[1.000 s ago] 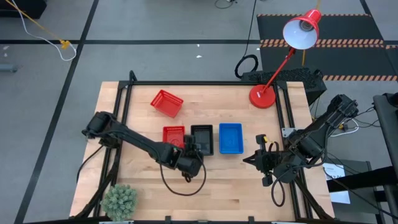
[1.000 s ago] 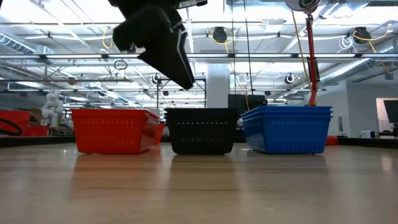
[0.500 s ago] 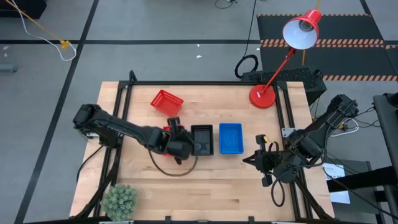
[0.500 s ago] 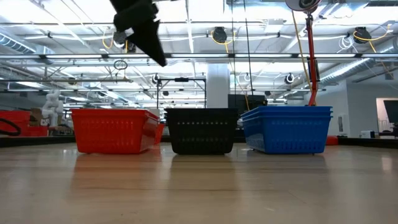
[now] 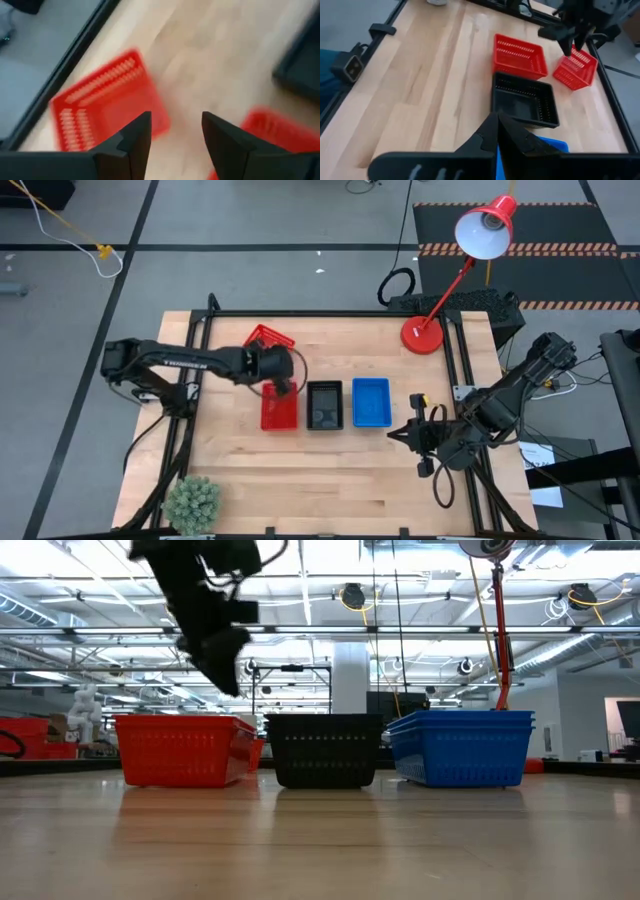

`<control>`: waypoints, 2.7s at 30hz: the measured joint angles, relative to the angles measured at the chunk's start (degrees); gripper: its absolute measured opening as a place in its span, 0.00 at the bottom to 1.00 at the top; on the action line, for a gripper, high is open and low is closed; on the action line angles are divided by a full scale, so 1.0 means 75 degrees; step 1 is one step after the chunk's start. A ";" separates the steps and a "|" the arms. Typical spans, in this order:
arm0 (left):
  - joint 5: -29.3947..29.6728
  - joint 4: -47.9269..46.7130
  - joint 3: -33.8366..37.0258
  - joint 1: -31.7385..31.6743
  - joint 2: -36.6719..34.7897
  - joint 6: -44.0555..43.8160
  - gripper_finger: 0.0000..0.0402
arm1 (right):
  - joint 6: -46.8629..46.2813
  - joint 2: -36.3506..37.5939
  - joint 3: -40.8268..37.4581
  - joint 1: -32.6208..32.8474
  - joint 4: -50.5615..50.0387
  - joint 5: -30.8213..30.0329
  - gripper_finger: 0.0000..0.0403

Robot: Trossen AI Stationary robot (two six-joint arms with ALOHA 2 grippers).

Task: Stack baskets by color
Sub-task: Stack the top red bin on the bottom stacked red bins

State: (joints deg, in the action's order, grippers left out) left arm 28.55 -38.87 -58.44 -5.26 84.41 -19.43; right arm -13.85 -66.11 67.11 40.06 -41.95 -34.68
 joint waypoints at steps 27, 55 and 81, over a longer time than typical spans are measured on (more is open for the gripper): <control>-0.1800 0.1064 0.0158 -0.1853 0.1451 -0.0310 0.53 | 0.0539 -0.0003 0.0000 -0.1199 0.0275 0.0027 0.00; -0.1032 -0.0039 0.0106 -0.0167 -0.0515 0.1114 0.03 | 0.0547 -0.0003 -0.0003 -0.1196 0.0278 0.0058 0.00; 0.0840 -0.1933 -0.1028 0.3666 -0.1062 0.0884 0.02 | 0.0746 -0.0002 -0.0006 -0.1196 0.1208 0.0038 0.00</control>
State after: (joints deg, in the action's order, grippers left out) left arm 34.85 -53.37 -66.15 22.24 76.44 -12.80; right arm -8.25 -66.12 67.07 31.09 -32.88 -34.39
